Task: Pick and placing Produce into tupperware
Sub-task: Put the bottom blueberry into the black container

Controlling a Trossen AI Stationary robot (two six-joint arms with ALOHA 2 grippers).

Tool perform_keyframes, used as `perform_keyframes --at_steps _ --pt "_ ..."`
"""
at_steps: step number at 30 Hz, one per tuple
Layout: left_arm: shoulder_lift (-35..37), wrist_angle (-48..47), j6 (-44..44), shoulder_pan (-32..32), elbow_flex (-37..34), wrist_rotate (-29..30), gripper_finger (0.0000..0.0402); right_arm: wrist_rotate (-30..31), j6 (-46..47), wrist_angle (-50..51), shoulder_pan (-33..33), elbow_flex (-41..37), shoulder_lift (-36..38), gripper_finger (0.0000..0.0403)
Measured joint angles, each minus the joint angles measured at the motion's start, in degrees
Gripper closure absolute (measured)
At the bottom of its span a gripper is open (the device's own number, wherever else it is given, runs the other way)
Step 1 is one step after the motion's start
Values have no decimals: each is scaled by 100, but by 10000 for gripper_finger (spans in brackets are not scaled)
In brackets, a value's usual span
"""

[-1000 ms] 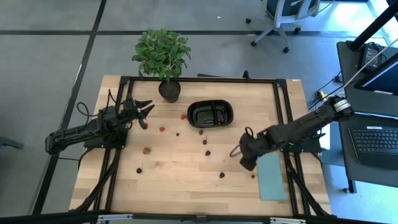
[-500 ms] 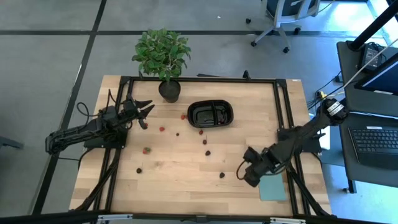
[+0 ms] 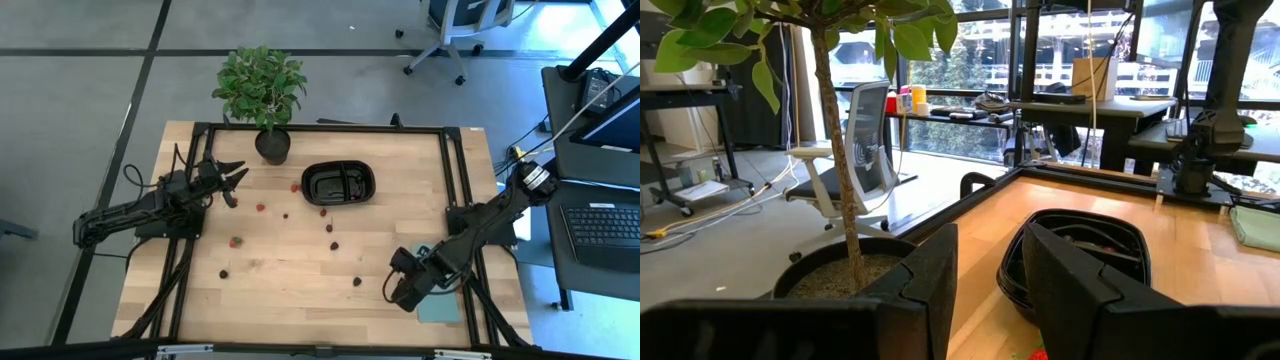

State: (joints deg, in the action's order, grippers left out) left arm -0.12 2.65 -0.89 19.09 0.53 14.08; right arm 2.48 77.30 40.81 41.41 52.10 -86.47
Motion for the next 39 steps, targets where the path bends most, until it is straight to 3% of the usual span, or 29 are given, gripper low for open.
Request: perform_keyframes --at_steps 7,18,27,39 --pt "0 -2 0 0 0 -2 292 2 -377 -69 87 -2 -12 154" --pt "-2 0 0 2 -2 -2 292 -46 -683 6 131 0 -767 144" --pt "0 0 -2 2 0 -2 292 -329 -730 136 129 25 -1237 151" --pt "-2 -2 -1 0 -2 -2 292 -353 -938 132 124 10 -1248 229"
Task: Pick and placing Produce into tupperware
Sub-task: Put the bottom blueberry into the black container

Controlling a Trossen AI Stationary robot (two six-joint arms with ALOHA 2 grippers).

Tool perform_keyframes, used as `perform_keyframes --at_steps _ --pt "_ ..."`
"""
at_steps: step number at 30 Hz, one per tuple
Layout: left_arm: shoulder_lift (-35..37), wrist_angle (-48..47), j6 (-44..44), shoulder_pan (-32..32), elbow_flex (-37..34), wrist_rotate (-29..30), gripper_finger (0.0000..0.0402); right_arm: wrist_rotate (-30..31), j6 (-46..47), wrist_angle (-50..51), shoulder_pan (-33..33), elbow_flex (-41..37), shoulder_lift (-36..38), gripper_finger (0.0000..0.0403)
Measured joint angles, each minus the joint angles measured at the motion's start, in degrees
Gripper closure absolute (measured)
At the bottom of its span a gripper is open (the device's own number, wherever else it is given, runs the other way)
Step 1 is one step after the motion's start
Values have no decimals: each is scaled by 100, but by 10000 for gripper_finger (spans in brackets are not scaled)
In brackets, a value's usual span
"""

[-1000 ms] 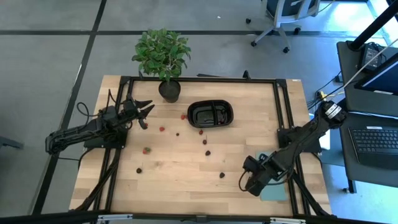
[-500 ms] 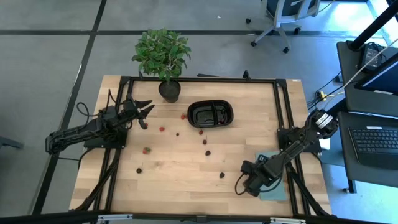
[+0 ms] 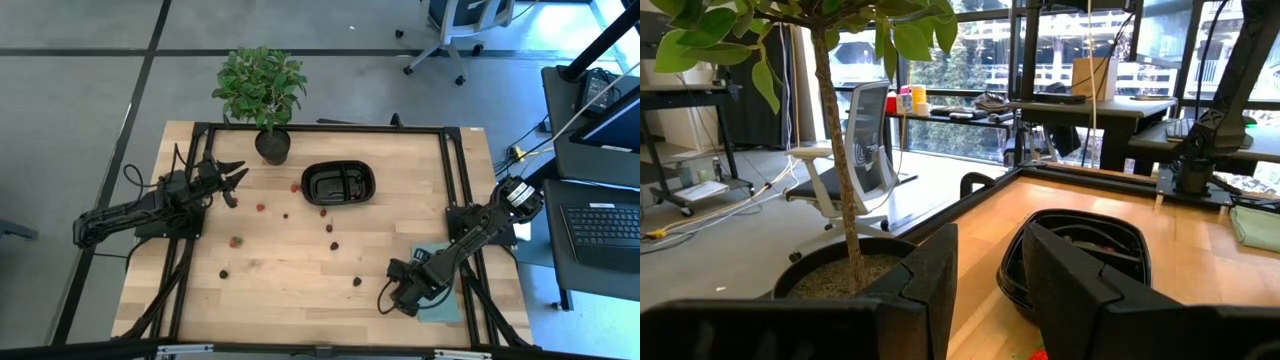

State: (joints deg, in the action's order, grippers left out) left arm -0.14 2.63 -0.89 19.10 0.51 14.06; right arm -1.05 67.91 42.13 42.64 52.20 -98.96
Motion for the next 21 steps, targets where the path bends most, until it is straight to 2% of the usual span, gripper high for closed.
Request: perform_keyframes --at_steps 21 --pt "1 0 0 1 0 0 292 206 -107 -15 -58 -8 -12 312"
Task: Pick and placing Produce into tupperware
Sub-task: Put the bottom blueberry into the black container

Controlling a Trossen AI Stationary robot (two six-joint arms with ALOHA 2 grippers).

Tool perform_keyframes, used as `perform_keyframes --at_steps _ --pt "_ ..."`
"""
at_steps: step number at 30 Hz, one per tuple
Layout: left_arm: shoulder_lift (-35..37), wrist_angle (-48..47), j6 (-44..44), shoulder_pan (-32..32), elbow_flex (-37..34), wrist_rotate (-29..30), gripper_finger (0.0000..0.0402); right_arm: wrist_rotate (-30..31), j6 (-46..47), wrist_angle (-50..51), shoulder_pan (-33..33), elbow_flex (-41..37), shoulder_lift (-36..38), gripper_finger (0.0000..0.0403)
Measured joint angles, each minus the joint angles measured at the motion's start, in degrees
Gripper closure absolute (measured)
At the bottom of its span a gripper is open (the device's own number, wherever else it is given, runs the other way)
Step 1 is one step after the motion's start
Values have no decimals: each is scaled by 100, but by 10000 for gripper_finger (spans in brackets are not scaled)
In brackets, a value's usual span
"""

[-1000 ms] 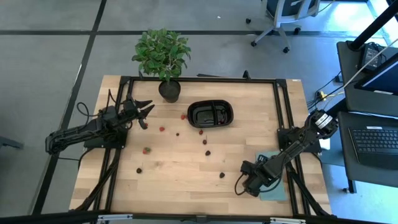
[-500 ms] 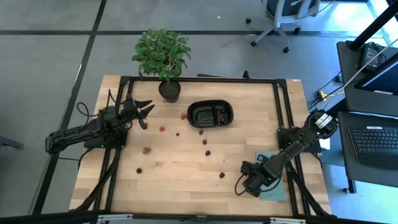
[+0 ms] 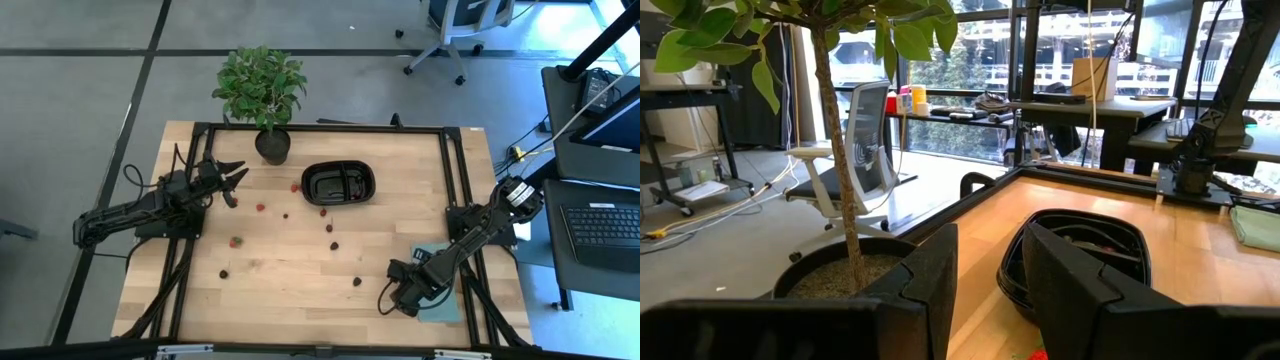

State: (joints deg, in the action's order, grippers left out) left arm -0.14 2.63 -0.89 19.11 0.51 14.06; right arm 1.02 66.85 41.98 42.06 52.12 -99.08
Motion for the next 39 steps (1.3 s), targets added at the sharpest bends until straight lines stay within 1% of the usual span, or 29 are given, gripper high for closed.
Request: perform_keyframes --at_steps 8,14,19,20,22,24,27,32,34,39 --pt "-1 1 -2 -1 0 0 291 -37 -4 10 -118 -2 -1 341" --pt "-1 0 -1 -1 1 0 291 -65 -174 17 -181 0 -1 345" --pt "0 0 -2 1 0 0 292 -32 -645 243 -406 170 -24 346" --pt "0 0 0 -1 0 0 292 79 -825 342 -479 234 -36 346" --pt "-1 0 1 0 1 0 292 485 -1272 501 -666 390 -64 347" --pt "1 0 0 1 2 0 291 726 -1784 491 -883 591 -50 347" --pt "0 0 1 0 0 0 292 844 -2621 508 -1265 840 -39 347" --pt "-1 0 1 -2 2 0 292 1416 -4104 360 -2061 1247 -36 348" --pt "2 0 1 1 0 0 292 1515 -4659 106 -2386 1384 -36 348" --pt "2 2 1 -2 1 0 292 1528 -5914 -842 -3152 1541 -25 348"
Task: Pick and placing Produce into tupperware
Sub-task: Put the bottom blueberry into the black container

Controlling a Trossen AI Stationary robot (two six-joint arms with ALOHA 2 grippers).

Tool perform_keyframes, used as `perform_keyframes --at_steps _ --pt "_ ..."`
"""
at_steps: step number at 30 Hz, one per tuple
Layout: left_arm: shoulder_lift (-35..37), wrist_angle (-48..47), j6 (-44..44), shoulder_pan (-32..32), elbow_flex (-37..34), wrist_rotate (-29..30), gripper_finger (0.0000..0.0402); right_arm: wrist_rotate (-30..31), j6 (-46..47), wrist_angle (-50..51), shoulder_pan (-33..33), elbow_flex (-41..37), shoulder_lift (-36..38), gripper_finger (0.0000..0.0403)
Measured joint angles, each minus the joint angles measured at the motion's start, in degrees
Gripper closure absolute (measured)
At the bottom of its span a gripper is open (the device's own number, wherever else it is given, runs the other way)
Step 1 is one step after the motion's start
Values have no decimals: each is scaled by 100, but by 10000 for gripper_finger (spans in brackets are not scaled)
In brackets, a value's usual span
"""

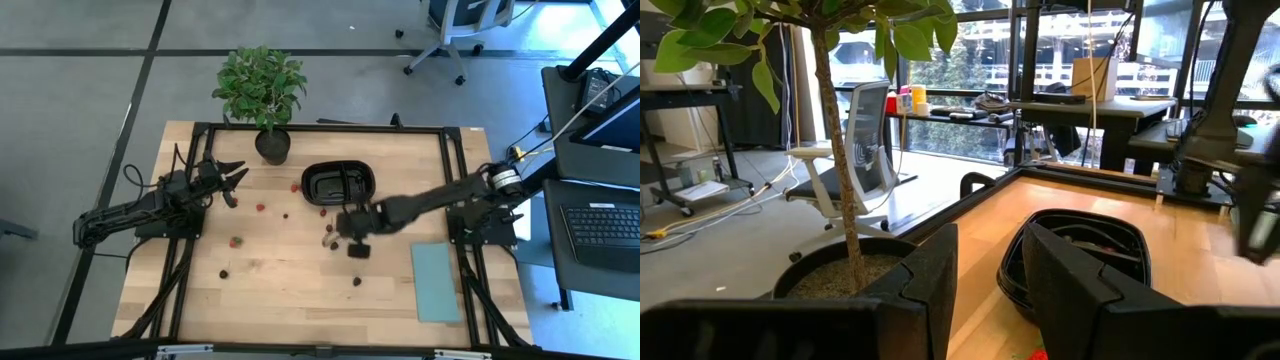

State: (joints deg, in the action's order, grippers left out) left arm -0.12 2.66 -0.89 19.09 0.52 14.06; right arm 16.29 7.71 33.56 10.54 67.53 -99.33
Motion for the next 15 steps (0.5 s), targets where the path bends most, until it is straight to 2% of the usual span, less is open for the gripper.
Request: perform_keyframes --at_steps 5,10,12,15 --pt "-2 -2 0 0 -1 0 291 -25 -931 -602 -745 2 2 348" --pt "-2 -2 0 0 -1 0 292 -45 -1442 -1229 -1470 2 5 348" --pt "-1 -2 0 0 1 0 291 -247 -1619 -1667 -1704 -31 13 348" --pt "-2 -2 0 2 0 0 292 -878 -1695 -2340 -1975 -206 15 348"
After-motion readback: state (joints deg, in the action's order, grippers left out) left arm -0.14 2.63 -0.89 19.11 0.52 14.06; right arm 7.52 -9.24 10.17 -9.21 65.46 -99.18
